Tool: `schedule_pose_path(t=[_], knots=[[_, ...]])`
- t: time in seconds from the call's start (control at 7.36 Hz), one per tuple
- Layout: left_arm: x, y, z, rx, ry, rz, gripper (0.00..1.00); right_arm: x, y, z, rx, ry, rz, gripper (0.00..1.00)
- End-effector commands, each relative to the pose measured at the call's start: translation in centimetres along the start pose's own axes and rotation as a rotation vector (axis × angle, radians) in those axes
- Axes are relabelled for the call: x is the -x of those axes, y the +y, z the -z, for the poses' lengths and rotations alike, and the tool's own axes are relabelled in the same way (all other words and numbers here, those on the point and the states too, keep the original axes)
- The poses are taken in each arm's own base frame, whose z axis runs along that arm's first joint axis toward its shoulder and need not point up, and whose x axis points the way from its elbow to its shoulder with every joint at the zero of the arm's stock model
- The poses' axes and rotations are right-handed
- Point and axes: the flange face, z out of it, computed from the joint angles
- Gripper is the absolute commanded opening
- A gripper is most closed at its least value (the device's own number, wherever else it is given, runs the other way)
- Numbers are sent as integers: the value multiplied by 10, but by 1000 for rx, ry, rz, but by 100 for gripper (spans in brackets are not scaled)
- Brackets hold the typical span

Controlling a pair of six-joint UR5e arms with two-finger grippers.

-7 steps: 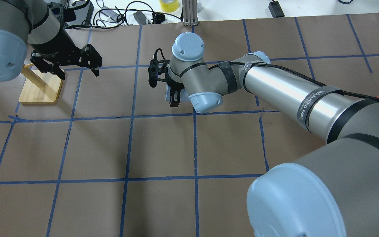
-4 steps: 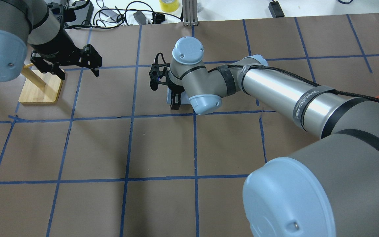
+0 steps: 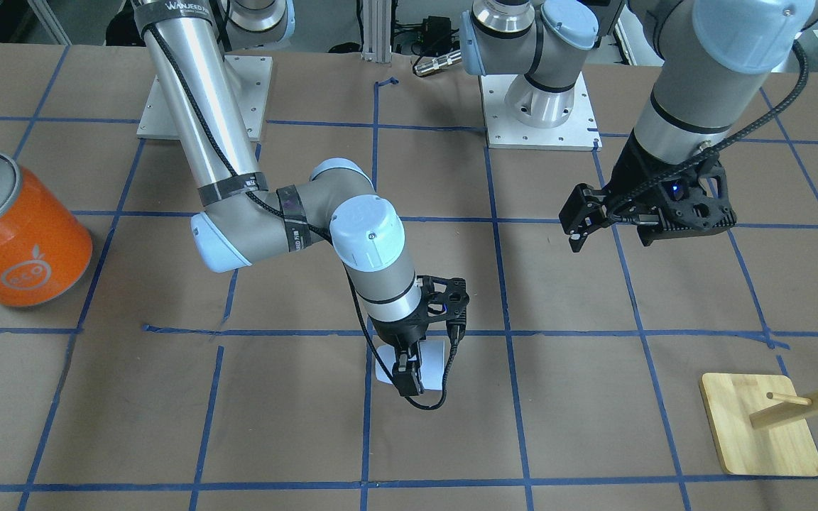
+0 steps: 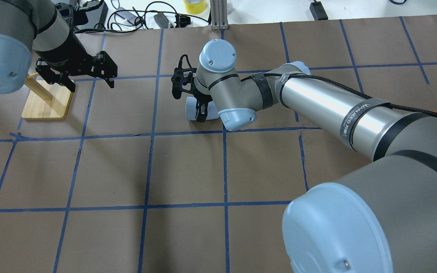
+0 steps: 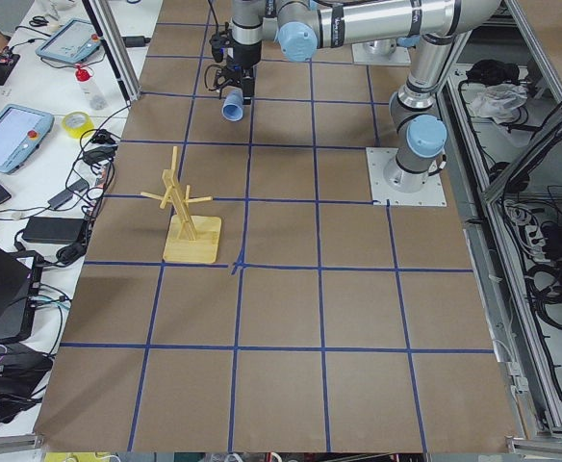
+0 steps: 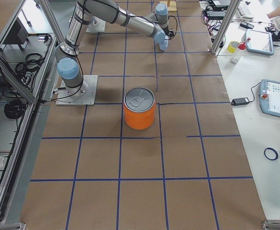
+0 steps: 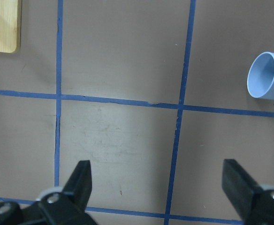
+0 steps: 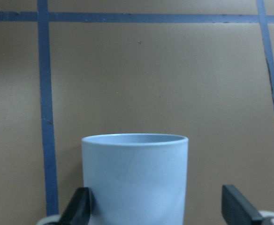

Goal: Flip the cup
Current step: 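Release the cup on its side and raise the right gripper away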

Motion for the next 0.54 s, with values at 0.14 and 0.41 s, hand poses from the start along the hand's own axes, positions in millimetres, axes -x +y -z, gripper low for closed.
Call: schedule_pose_path(t=[0.14, 0.41], knots=[[-1, 4, -3, 9, -2, -2, 100, -29, 26, 125, -6, 68, -146, 100], [0, 2, -7, 18, -2, -1, 100, -58, 82, 212, -12, 162, -324, 100]])
